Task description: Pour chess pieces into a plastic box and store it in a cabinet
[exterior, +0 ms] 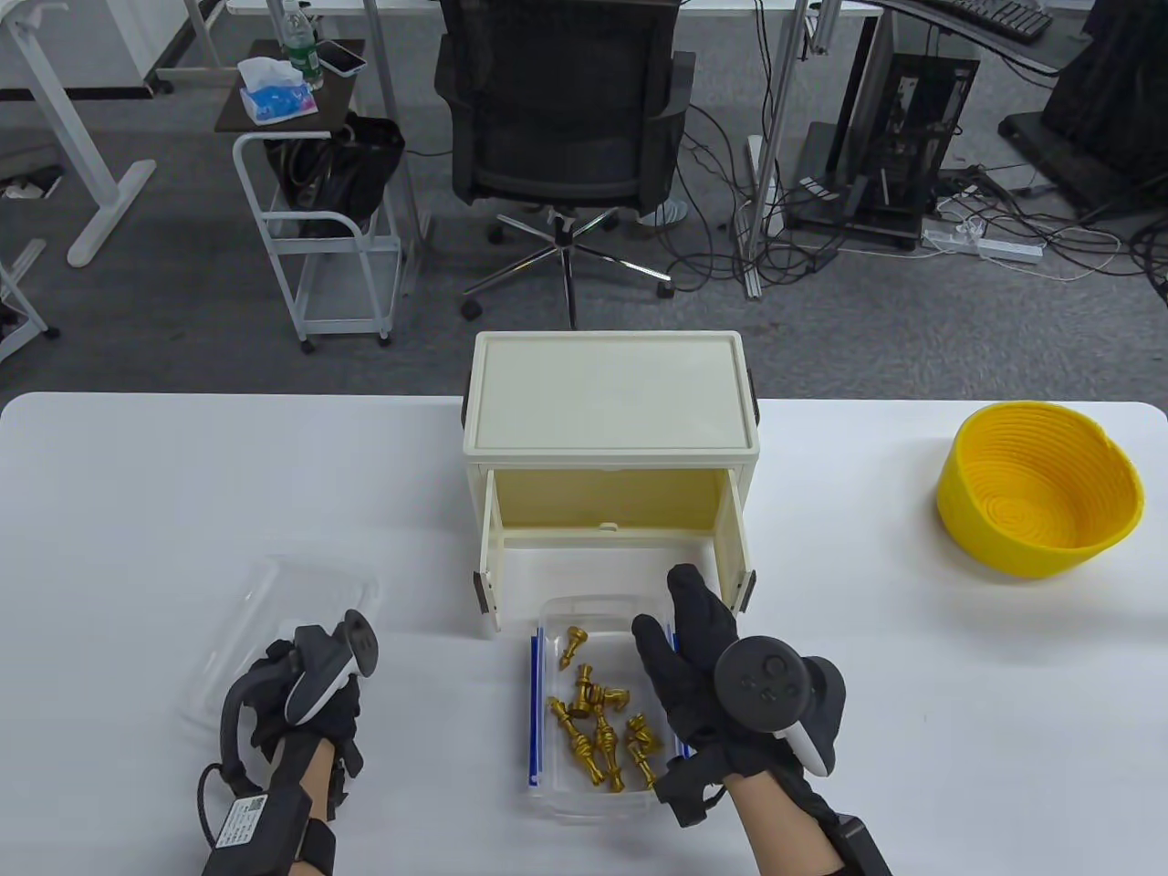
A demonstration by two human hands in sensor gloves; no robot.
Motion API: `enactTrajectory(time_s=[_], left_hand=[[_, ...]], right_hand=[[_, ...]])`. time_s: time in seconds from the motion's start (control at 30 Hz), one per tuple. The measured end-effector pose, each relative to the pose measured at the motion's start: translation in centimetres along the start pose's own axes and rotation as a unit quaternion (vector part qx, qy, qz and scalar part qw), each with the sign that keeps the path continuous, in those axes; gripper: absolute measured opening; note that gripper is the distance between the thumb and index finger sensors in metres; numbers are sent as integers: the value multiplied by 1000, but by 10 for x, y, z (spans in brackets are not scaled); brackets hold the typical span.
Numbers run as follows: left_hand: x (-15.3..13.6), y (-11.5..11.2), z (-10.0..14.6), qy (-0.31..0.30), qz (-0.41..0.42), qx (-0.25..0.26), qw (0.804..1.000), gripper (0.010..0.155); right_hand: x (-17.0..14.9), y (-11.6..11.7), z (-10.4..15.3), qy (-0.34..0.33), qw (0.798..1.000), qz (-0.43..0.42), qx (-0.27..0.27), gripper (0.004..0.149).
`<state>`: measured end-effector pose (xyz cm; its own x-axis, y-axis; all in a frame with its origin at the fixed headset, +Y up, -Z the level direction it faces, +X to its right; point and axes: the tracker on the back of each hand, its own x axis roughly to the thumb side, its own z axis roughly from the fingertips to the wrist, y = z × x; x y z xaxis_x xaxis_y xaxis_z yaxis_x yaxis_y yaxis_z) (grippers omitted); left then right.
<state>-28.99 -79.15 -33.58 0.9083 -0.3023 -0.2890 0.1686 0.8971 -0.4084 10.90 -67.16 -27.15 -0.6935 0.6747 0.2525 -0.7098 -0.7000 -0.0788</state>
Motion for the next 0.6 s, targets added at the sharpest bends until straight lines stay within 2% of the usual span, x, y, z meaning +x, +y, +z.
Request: enactTrajectory(time_s=[0.13,0.27,0.47,0.57,0.6], left_hand=[[4,3,3,-22,-29,27,999,64],[1,16,14,-25,-25,131,991,59],[-14,47,37,2,83,236,968,51],[-21,66,52,-17,180,287,941,51],[-25,76,60,-32,229,305,924,51]], right_hand=[[-1,-1,0,3,1000,2,-1,75],[-3,-3,0,7,1000,-3,-1,75],[-4,-4,0,10,1000,-2,-4,75],[-5,-3,-1,10,1000,-3,-2,75],[-4,-3,0,10,1000,-3,-1,75]])
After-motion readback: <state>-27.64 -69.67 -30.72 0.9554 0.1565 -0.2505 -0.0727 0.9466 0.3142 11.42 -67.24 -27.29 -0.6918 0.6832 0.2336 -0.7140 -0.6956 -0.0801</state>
